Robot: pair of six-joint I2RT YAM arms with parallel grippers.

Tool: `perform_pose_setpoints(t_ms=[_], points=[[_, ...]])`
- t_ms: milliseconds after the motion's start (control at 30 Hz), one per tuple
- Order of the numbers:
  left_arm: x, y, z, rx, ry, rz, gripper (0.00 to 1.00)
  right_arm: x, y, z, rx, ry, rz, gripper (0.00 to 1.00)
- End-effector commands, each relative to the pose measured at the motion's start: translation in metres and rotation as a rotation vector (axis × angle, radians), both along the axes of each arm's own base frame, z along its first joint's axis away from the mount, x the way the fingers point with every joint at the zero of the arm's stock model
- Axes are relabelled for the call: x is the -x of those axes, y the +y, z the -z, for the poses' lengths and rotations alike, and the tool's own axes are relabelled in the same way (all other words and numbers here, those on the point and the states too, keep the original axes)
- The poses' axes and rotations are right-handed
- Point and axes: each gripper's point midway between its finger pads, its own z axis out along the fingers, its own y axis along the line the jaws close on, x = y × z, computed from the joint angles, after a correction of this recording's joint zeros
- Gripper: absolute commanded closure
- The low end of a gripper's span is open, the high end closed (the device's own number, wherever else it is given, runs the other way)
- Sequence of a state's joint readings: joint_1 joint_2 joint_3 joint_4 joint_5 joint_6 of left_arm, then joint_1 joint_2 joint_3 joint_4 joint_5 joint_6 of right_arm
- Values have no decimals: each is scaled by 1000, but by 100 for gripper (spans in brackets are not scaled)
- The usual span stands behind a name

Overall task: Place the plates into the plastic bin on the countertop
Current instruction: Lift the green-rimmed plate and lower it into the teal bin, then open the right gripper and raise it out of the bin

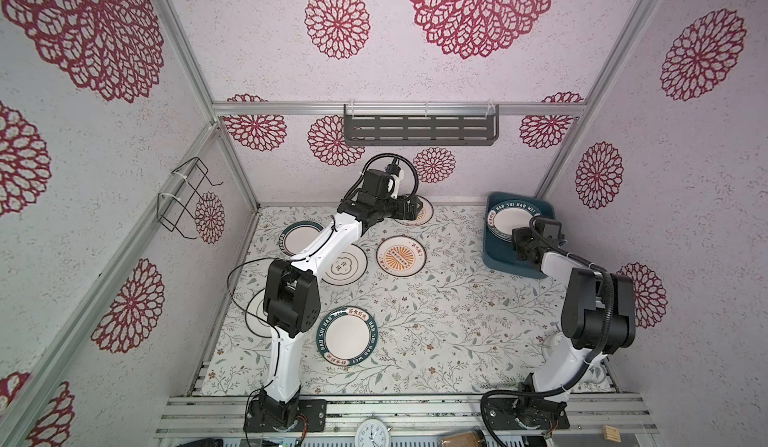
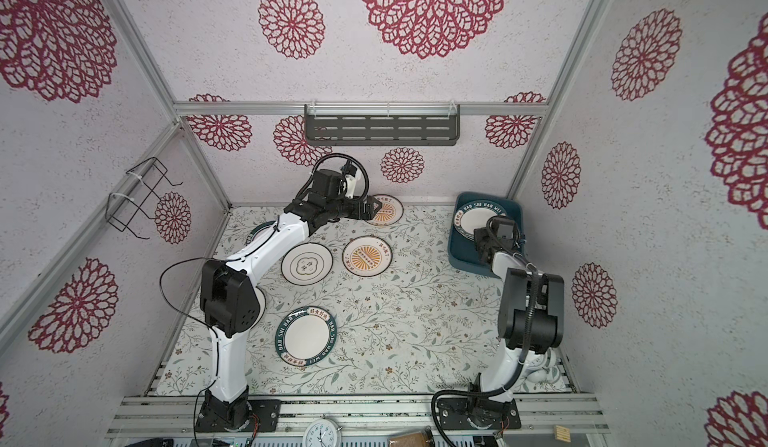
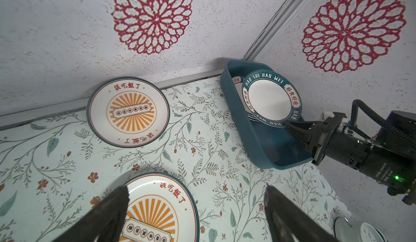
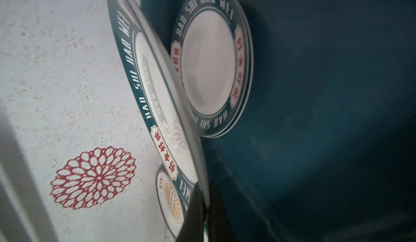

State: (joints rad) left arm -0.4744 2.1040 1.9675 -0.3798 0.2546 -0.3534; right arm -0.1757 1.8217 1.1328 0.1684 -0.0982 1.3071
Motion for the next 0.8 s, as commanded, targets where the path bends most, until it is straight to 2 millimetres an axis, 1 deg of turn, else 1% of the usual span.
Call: perform_pose_setpoints(t_ms=[0, 100, 167, 300, 433, 567, 633, 767], points=[[-13, 12, -10, 34, -12, -31, 3, -20, -18, -27, 54, -78, 17, 100], [-22, 19, -8, 65, 5, -54, 3, -31, -24, -17, 38, -64, 13, 100], [-27, 26, -7, 78, 13, -76, 3, -38, -25, -9, 25, -51, 5, 100], [-32, 34, -6, 95, 18, -105, 3, -54, -26, 1, 13, -40, -8, 100], [-34, 37, -5, 96, 22, -119, 3, -63, -25, 9, 3, -33, -19, 100], [-35, 41, -4, 90, 23, -135, 3, -68, -24, 15, -10, -18, -29, 100], [-36, 43, -3, 89, 24, -144, 3, -69, -23, 15, -12, -21, -31, 91], [-35, 44, -2, 86, 27, -153, 3, -69, -21, 9, 2, -20, -44, 72]])
